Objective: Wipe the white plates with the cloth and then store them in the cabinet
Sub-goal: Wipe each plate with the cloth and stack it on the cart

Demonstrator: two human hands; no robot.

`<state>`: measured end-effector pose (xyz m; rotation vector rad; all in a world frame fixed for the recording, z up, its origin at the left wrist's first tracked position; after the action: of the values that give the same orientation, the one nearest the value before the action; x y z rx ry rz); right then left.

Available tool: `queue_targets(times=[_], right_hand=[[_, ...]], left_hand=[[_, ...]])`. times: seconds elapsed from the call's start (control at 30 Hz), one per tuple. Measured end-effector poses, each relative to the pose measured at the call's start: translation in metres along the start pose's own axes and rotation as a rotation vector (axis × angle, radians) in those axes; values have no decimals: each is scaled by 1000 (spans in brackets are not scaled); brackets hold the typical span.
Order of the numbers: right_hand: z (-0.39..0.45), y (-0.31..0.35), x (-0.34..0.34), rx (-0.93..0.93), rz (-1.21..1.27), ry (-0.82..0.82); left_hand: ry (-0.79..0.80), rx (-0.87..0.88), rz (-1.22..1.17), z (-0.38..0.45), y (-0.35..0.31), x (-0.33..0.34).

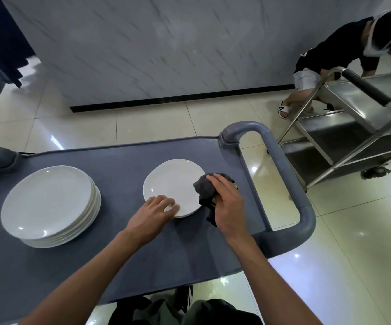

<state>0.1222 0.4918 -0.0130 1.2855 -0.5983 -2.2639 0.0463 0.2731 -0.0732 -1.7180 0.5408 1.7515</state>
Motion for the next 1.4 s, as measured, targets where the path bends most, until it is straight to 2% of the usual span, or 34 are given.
queue_targets(times=[0.6, 0.93, 1.07, 1.2, 1.3, 1.4], right_hand=[[16, 25, 25, -85, -17, 42], [54, 87, 71, -203, 102, 116], [69, 126, 97, -264, 157, 169], [86, 169, 131, -361, 198, 206], [95, 206, 162, -462, 223, 206], [98, 236, 196, -572, 231, 240]], left_hand=[[-9, -107, -97, -12, 7, 2], [-326, -296, -136, -62, 84, -51], [-422, -517, -170, -93, 130, -70], [-480, -832, -240, -130, 179, -79], [-477, -1100, -355, -155, 210, -80], [-392, -1224, -434, -172, 236, -76]])
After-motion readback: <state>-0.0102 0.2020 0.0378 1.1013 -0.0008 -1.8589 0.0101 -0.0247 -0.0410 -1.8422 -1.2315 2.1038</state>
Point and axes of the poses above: each hand's wrist, its own z-axis towards the middle knuckle, its own x-axis out of the palm, y = z × x, the point moved 1 cm from there along z, towards the middle knuckle, and after that the axes turned 13 degrees about -x, right-handed, at the moved point
